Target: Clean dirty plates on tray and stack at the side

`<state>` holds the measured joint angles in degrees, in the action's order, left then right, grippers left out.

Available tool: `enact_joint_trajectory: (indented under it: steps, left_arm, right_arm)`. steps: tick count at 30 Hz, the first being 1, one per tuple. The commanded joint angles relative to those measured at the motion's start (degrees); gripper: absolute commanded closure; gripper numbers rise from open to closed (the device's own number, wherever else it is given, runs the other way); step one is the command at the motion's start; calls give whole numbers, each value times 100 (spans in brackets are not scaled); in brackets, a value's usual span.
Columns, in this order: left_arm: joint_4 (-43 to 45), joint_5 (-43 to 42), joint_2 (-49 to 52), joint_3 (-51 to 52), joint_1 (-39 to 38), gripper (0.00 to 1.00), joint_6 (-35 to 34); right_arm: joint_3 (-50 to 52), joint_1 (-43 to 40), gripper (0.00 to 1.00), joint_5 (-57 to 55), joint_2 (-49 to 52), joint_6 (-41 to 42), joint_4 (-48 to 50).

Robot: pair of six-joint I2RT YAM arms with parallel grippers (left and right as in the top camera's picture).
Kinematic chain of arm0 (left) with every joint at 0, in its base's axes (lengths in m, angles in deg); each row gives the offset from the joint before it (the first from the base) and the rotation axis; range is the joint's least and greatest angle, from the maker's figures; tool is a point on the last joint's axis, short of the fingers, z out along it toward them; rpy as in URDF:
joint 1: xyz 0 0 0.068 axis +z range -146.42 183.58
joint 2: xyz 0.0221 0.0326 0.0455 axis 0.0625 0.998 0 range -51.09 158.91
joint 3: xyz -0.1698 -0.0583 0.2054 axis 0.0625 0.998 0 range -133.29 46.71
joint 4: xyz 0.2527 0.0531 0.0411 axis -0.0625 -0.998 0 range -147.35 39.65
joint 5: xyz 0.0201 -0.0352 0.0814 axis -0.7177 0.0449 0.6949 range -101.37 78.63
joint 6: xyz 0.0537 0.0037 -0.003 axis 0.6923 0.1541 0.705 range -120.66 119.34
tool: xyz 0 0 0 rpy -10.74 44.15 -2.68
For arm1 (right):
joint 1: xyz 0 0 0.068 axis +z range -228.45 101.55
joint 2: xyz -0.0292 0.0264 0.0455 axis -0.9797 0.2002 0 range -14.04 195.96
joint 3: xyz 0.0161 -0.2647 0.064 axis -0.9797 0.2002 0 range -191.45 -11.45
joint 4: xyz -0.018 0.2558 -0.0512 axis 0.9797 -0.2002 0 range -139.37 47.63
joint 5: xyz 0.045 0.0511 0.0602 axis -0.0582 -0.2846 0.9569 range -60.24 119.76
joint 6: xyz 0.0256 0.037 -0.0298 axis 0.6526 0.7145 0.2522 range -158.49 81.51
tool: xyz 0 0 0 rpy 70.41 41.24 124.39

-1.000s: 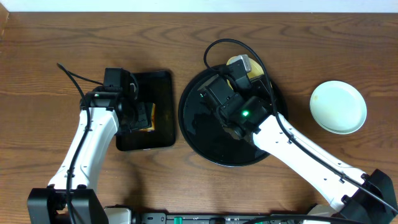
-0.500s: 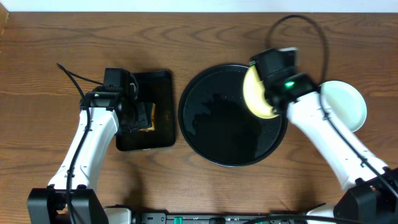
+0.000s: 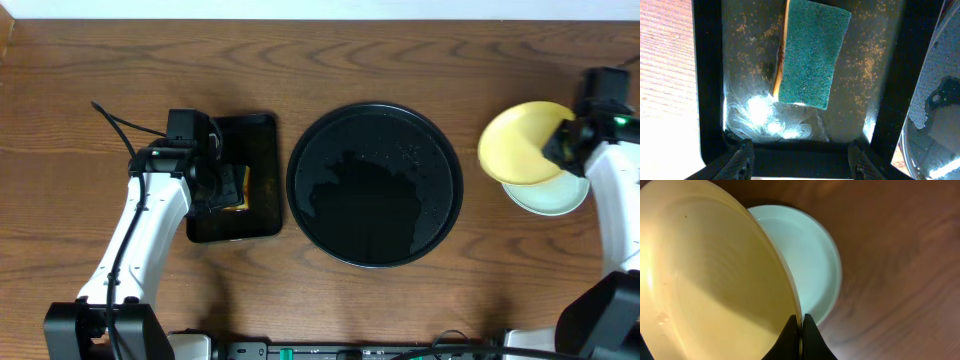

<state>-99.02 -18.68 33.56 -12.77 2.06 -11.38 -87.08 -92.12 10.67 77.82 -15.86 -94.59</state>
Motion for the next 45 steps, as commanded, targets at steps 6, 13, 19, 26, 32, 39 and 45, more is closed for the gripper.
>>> enact_joint_trajectory:
  steps: [6,13,19,26,32,39,45]
  left_arm:
    - [-13,48,-9,24,15,39,-74]
    - [-13,50,-11,24,15,34,-70]
    - [-13,33,-164,-155,-127,29,162]
    - [-44,79,-352,-313,-785,18,662]
    - [-586,76,-588,-304,-761,17,291]
    - [-787,581,-1759,90,-763,16,-164]
    - [-487,586,-3582,872,-763,16,105]
  right_arm:
    - [11,-785,93,232,111,111,111]
    - [11,-800,61,1292,111,-363,245]
    - [11,-686,66,3517,61,-1397,-85]
    - [11,140,60,3101,-461,-1770,-339]
    - [42,748,55,2188,-1001,-1493,-968]
    - [1307,1373,40,2212,-2094,-1279,-393]
    - [2732,1751,1,2212,-3646,-1281,339]
